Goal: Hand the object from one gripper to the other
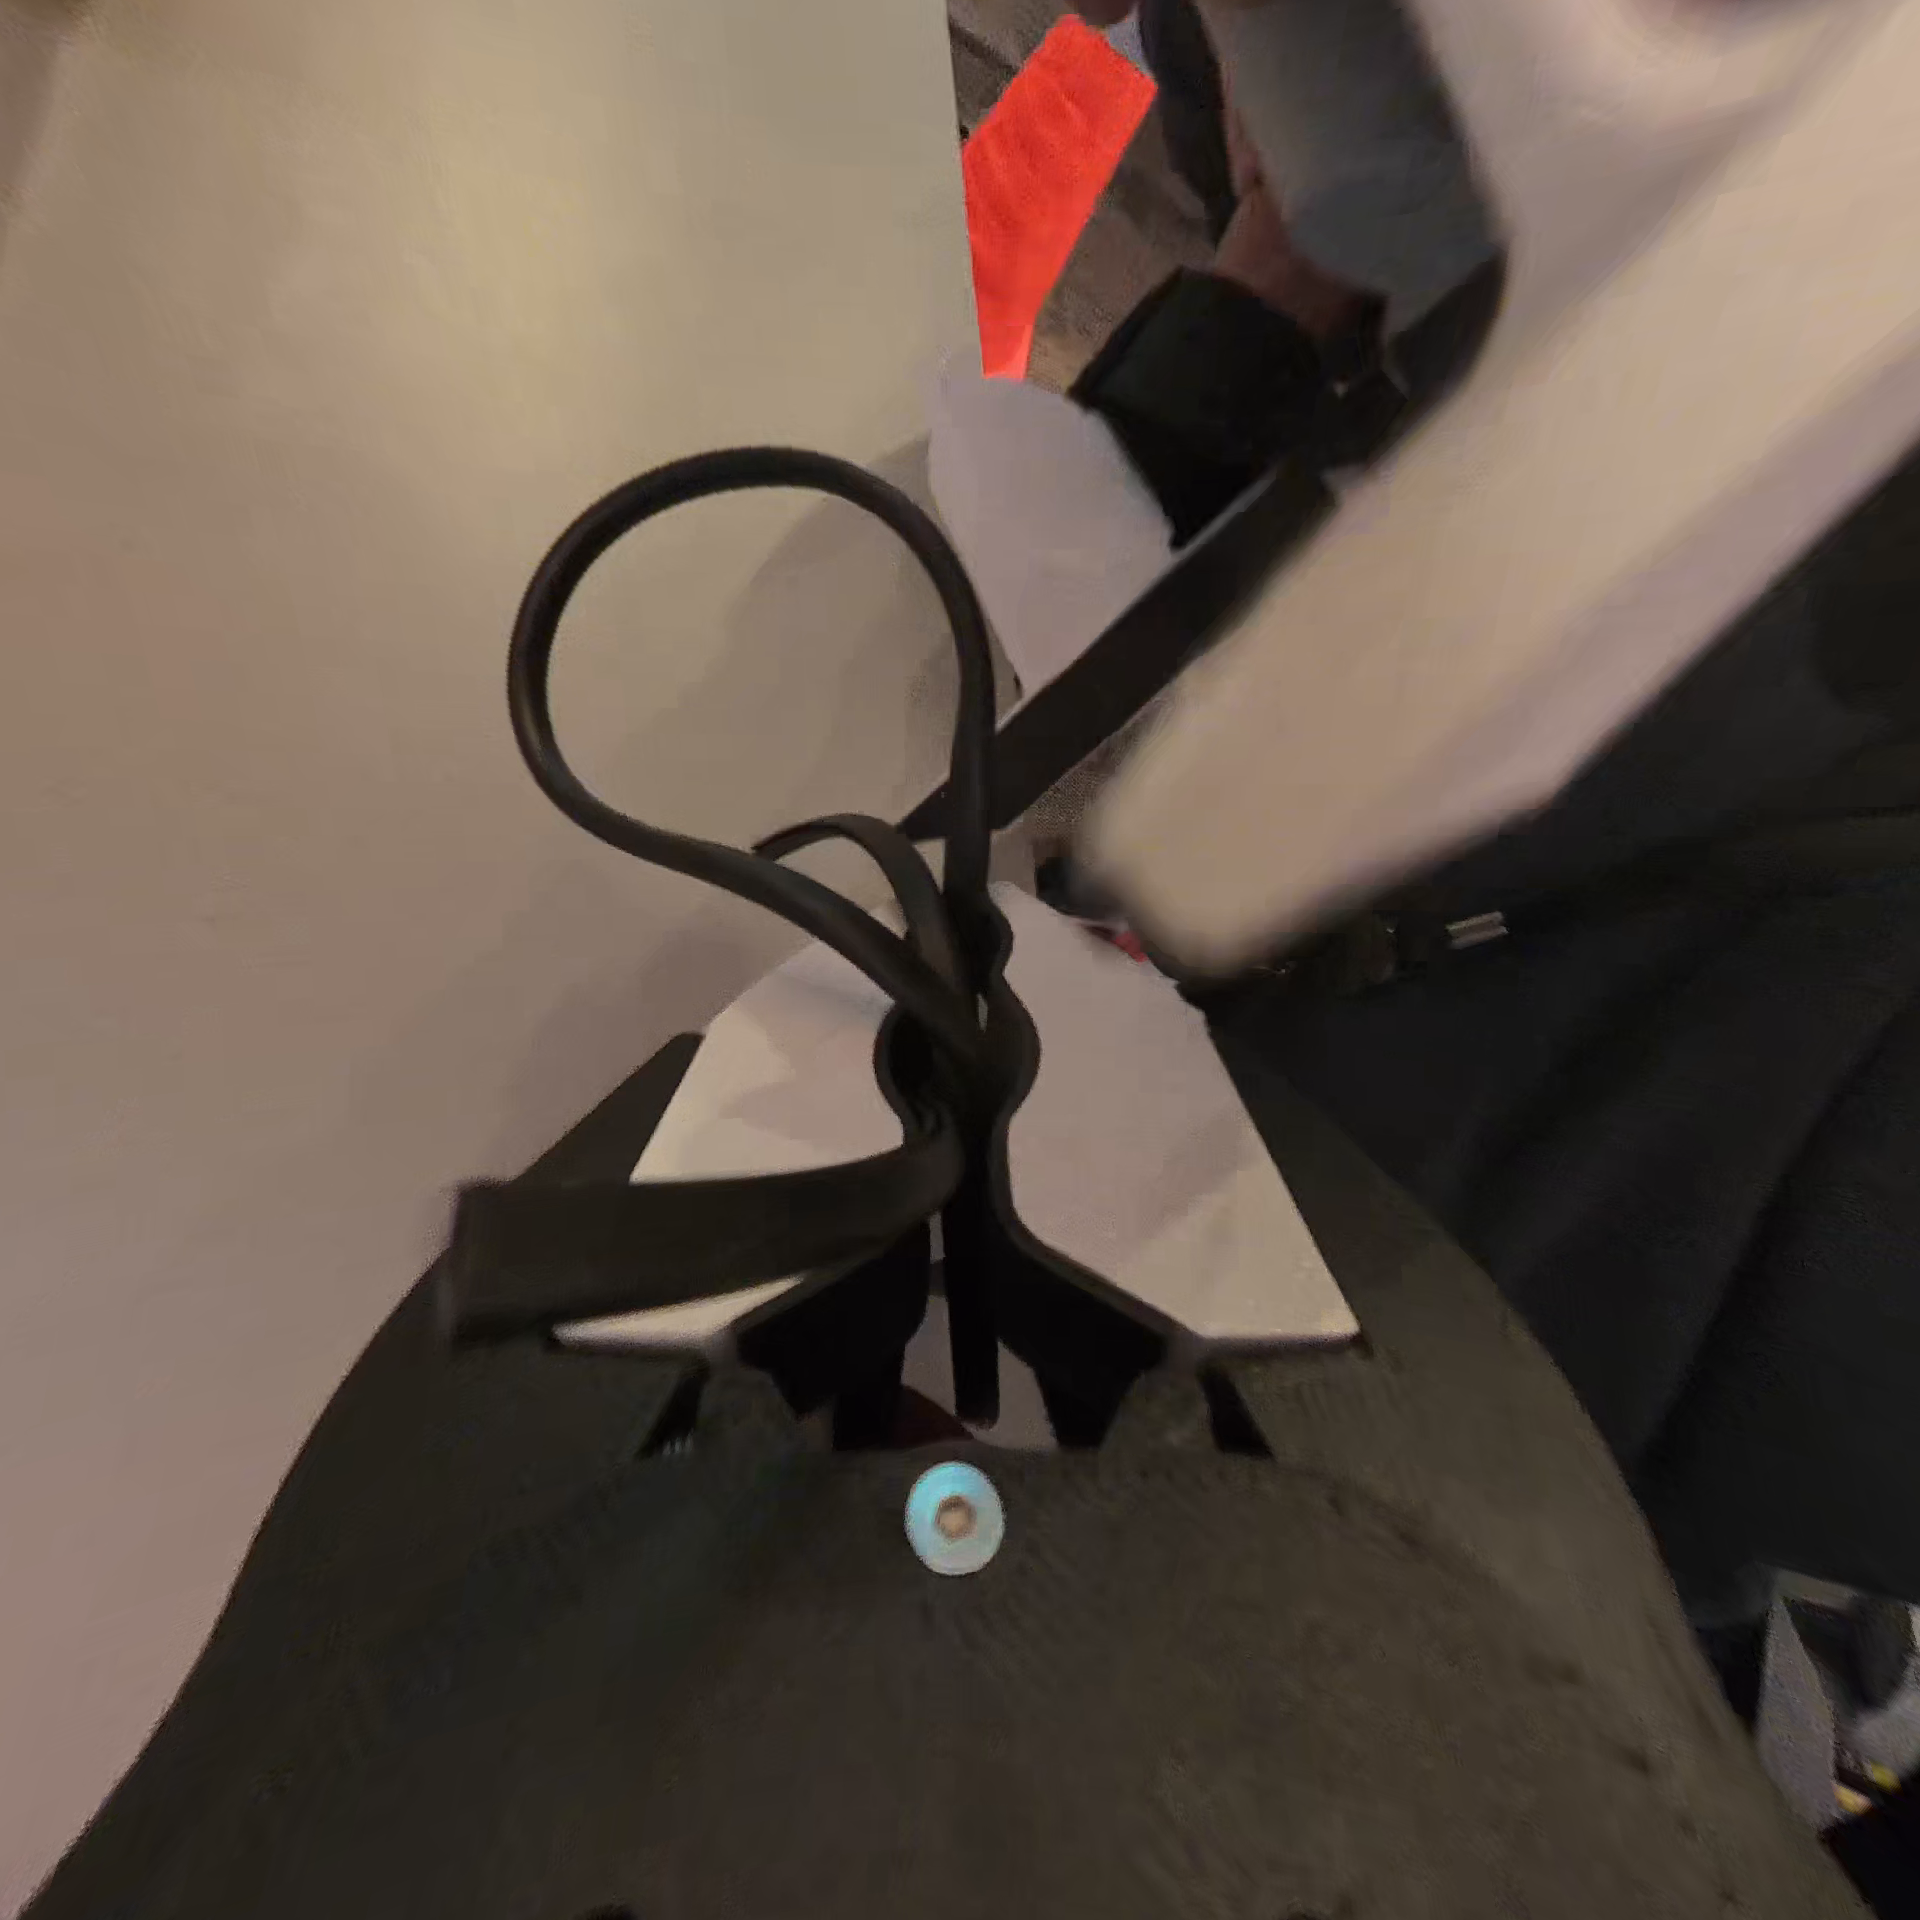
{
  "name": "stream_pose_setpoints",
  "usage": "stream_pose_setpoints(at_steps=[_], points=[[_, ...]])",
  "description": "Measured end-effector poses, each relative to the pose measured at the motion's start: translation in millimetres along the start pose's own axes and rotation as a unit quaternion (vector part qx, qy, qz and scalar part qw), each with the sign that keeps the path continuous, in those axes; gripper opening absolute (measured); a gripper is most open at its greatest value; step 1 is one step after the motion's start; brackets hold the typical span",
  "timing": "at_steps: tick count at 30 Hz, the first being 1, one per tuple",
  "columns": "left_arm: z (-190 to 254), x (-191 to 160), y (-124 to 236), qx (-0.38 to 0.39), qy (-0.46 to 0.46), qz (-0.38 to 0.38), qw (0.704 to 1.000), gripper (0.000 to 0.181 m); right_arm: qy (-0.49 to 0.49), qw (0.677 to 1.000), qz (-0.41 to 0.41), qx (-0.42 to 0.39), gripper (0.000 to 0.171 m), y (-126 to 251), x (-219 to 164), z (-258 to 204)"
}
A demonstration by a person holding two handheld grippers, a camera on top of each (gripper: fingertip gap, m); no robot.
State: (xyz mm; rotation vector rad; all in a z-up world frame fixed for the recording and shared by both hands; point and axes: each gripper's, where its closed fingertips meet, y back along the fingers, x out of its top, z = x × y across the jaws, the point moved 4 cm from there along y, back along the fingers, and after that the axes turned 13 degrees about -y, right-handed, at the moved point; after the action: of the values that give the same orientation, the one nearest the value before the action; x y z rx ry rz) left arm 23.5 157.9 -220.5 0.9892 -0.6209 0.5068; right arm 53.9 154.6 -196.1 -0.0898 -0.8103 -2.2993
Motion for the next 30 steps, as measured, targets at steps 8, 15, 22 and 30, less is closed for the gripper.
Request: stream_pose_setpoints(at_steps=[8, 15, 22, 30], points=[[4.3, 6.2, -10.5, -0.038, 0.01, -0.053, 0.998, 0.002, 0.055, 0.996, -0.068, -0.031, 0.082, -16.7, -11.6, 0.3], [2.1, 5.3, -15.5, -0.039, 0.018, -0.061, 0.997, 0.005, 0.016, 0.996, -0.087, -0.032, 0.008, -9.3, -22.4, 5.2], [0.6, 9.6, -12.7, -0.025, 0.005, -0.064, 0.998, 0.005, -0.026, 0.996, -0.08, -0.028, 0.0, -5.1, -27.0, 6.1], [-3.4, 17.8, 5.4, 0.061, -0.042, -0.029, 0.997, 0.04, -0.142, 0.988, -0.06, -0.015, 0.0, -0.3, -40.9, 10.5]])
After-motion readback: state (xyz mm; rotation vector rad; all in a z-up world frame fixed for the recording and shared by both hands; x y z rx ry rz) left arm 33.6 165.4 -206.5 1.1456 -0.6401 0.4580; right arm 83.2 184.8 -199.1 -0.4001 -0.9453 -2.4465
